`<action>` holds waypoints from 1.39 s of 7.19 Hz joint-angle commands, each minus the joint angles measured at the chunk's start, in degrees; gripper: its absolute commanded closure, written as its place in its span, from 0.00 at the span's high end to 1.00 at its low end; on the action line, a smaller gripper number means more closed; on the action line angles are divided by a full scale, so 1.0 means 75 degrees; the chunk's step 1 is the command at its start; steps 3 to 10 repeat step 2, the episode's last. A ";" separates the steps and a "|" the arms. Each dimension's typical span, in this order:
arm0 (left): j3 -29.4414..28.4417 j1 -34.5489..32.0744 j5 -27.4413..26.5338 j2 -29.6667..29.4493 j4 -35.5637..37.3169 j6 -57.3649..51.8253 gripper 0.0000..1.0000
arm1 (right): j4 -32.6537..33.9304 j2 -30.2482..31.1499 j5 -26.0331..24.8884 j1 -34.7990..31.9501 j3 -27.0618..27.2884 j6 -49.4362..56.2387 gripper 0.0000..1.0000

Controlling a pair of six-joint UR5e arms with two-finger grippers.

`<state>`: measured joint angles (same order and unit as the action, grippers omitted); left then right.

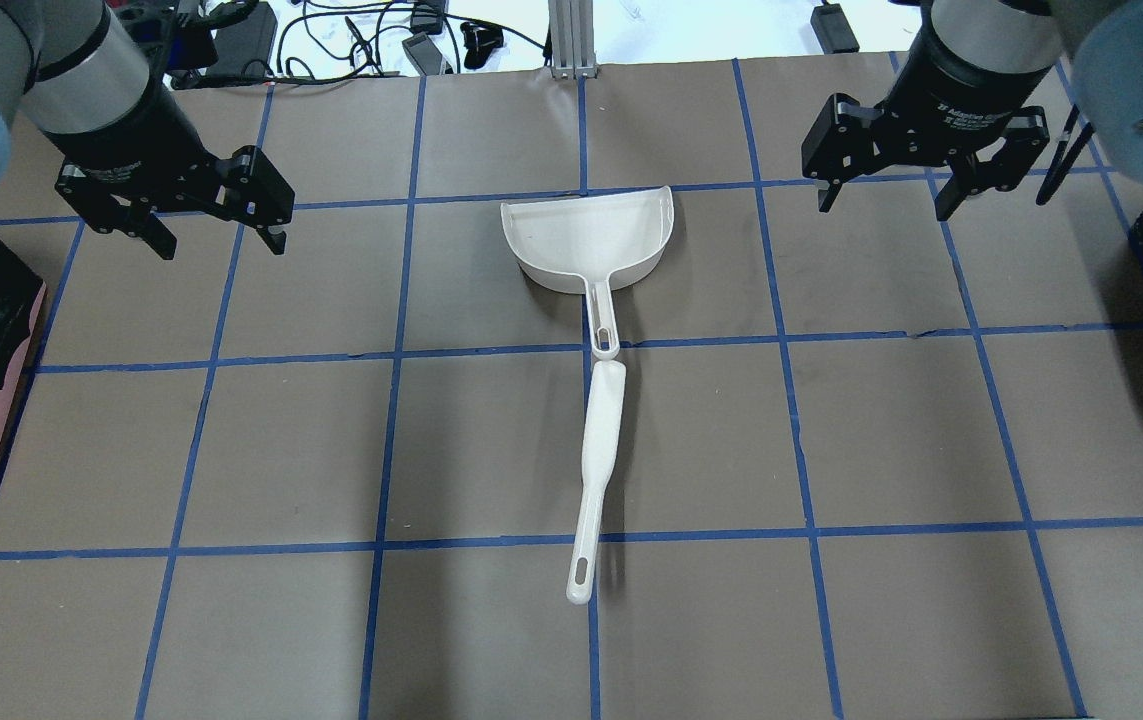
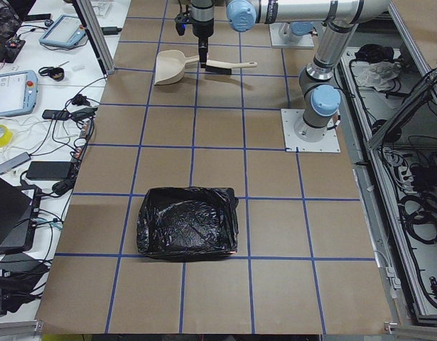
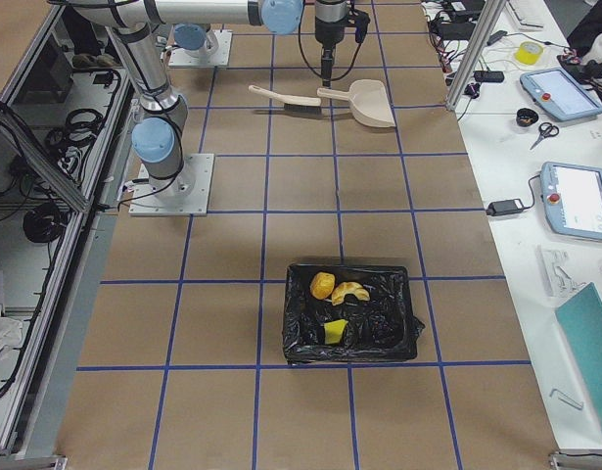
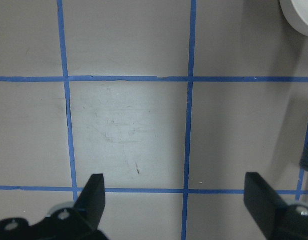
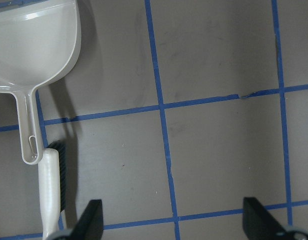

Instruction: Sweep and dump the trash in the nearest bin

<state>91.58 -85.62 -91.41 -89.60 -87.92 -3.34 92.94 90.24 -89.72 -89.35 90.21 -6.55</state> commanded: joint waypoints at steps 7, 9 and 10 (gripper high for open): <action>0.0012 -0.0010 0.0000 0.0006 0.0004 0.0000 1.00 | 0.0054 -0.0009 -0.0131 -0.0063 0.0007 0.0041 0.98; 0.0012 -0.0010 0.0000 0.0006 0.0004 0.0000 1.00 | 0.0054 -0.0009 -0.0131 -0.0063 0.0007 0.0041 0.98; 0.0012 -0.0010 0.0000 0.0006 0.0004 0.0000 1.00 | 0.0054 -0.0009 -0.0131 -0.0063 0.0007 0.0041 0.98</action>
